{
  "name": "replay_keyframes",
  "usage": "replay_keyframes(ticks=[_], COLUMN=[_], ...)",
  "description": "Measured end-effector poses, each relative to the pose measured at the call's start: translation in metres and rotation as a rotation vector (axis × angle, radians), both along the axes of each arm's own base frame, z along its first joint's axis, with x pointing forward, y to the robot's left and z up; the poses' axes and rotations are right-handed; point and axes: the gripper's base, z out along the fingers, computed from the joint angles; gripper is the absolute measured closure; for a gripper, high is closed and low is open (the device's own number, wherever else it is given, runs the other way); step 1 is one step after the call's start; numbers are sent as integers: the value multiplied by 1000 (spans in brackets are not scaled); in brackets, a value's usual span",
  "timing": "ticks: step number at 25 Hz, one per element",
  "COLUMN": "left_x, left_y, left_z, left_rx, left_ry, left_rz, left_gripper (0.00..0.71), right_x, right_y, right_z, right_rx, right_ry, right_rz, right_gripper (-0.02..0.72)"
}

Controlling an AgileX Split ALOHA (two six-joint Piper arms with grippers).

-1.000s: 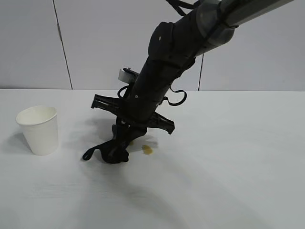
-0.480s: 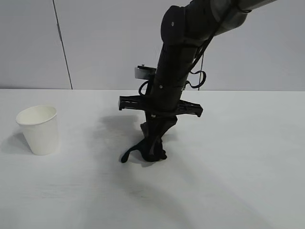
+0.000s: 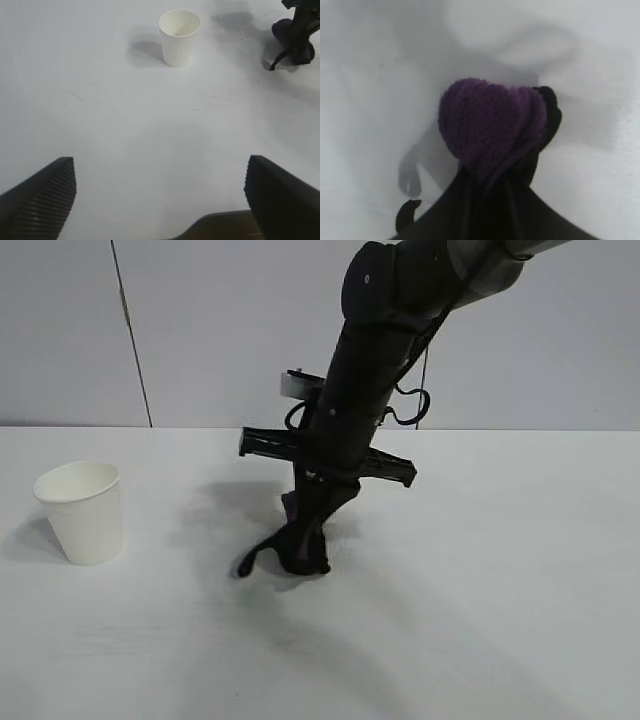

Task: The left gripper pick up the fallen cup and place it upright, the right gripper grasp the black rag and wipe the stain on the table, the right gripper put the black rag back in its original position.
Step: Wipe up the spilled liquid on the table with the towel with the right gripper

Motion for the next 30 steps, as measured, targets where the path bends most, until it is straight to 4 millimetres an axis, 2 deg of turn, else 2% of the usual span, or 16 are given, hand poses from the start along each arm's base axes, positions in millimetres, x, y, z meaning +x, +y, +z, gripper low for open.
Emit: replay_keyframes(ticks=[8,13,20,26,30], left_x=[0,0,0,0,0], left_y=[0,0,0,0,0], left_z=[0,0,0,0,0], left_rx=[-1,-1,-1,-1,-1], left_ry=[0,0,0,0,0], left_rz=[0,0,0,0,0], left_gripper=[50,50,50,50,50], right_x=[1,-1,-1,-4,-3], right_y=[33,40,41,30,18], right_z=[8,3,-20,-25,-15], right_rx=[118,125,99,3,-72], right_ry=[-170,-191,-144,-92,-92], right_rz=[-6,-1,-12,31,45], right_gripper=[630,630,630,630,630])
